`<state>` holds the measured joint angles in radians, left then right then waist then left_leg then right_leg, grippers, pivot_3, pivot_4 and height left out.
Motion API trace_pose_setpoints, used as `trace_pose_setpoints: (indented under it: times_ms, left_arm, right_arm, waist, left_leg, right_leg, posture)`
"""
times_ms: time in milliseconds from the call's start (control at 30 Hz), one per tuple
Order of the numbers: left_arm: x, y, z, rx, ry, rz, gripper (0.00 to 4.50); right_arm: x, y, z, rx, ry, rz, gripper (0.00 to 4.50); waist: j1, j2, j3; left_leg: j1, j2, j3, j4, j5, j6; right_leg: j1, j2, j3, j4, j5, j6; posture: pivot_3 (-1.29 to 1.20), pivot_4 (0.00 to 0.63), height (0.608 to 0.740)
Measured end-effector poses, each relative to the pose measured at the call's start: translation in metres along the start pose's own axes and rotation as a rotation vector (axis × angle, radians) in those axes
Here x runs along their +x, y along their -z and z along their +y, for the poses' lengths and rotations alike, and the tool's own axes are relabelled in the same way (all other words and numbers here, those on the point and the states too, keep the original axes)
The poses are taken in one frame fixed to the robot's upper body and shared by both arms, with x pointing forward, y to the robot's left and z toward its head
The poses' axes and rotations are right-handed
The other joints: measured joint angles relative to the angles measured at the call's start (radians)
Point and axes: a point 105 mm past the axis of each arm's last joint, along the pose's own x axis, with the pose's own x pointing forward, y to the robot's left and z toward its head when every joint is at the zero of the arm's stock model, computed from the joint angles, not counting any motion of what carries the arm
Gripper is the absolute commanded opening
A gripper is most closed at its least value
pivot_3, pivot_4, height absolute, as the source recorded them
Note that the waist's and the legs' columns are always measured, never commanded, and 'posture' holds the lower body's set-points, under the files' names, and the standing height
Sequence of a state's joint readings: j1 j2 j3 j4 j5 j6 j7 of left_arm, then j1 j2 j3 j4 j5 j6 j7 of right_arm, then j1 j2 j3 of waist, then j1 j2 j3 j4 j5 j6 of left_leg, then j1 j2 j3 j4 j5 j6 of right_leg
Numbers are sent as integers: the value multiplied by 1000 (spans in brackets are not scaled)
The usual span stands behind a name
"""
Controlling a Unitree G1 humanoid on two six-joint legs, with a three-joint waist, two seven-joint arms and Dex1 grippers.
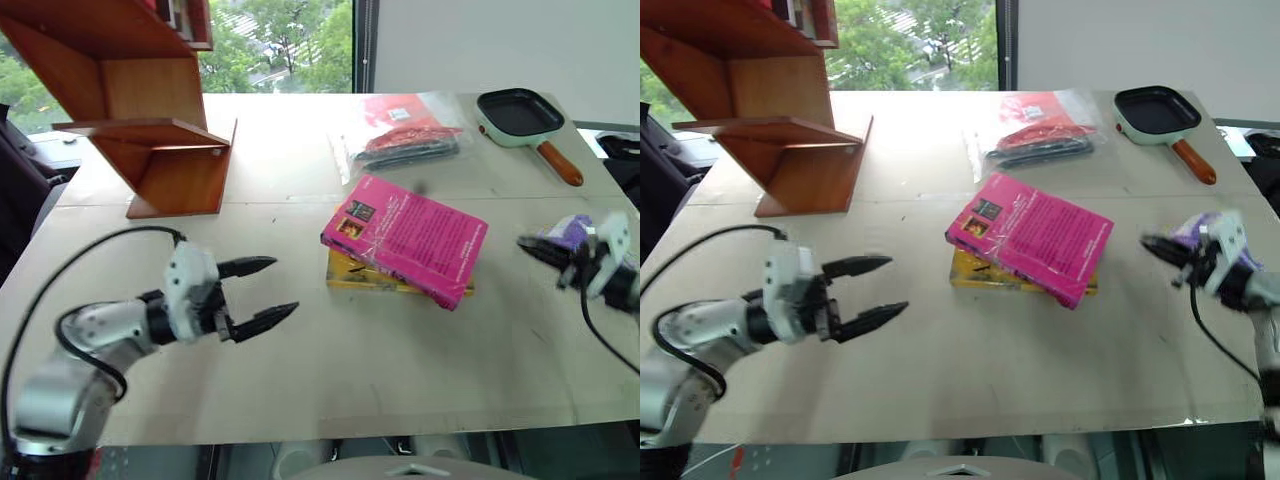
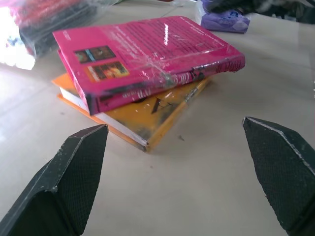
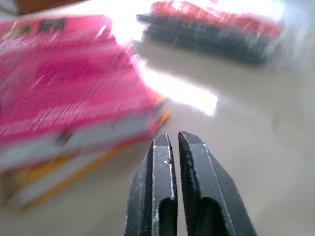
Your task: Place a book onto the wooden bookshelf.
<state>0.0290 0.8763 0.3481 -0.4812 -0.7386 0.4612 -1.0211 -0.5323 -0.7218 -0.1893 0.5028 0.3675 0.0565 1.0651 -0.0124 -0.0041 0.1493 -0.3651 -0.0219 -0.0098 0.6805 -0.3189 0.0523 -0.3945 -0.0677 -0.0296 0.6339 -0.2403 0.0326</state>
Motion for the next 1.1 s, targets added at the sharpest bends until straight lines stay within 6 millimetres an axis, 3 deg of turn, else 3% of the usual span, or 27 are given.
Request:
trace_pose_setpoints:
  times_ms: [67,167,333,500,867,1100]
  left_arm:
    - [-2,-11,3,32,1,7,4500]
    - [-5,-10,3,19,1,56,4500]
    - [-3,-16,-3,26,7,56,4500]
    - [-3,-12,-10,17,-8,81,4500]
    - [-5,-9,-12,12,-30,83,4500]
    - [-6,-6,-12,4,-24,92,4500]
  right_arm:
    - [20,-11,-4,-27,-13,-8,22]
    - [53,-6,-11,14,-1,80,22]
    - [73,-1,-9,33,-39,200,22]
    - [77,3,-3,90,-107,245,22]
    - [72,12,35,148,-353,305,22]
    - [66,3,58,137,-419,298,22]
  waist:
    - [0,0,0]
    - [-1,0,0]
    - [0,0,0]
    - [-2,0,0]
    - [-2,0,0]
    - [0,0,0]
  left_leg:
    - [-1,0,0,-1,0,0]
    - [-8,0,0,-1,0,0]
    - [-21,-1,-2,4,1,-1]
    - [-20,-1,-2,4,1,-1]
    - [-16,-1,-1,4,1,-2]
    - [-17,-1,-2,4,1,-2]
  right_leg:
    - [0,1,0,-2,0,0]
    - [-6,1,-1,-5,0,1]
    - [-14,0,-4,-6,1,1]
    - [-14,0,-5,-6,1,1]
    - [-14,-1,-4,3,1,1]
    - [-15,-1,-4,2,1,1]
  posture:
    - [0,150,740]
    - [0,150,740]
    - [0,150,740]
    - [0,150,740]
    - [0,150,740]
    - [0,150,740]
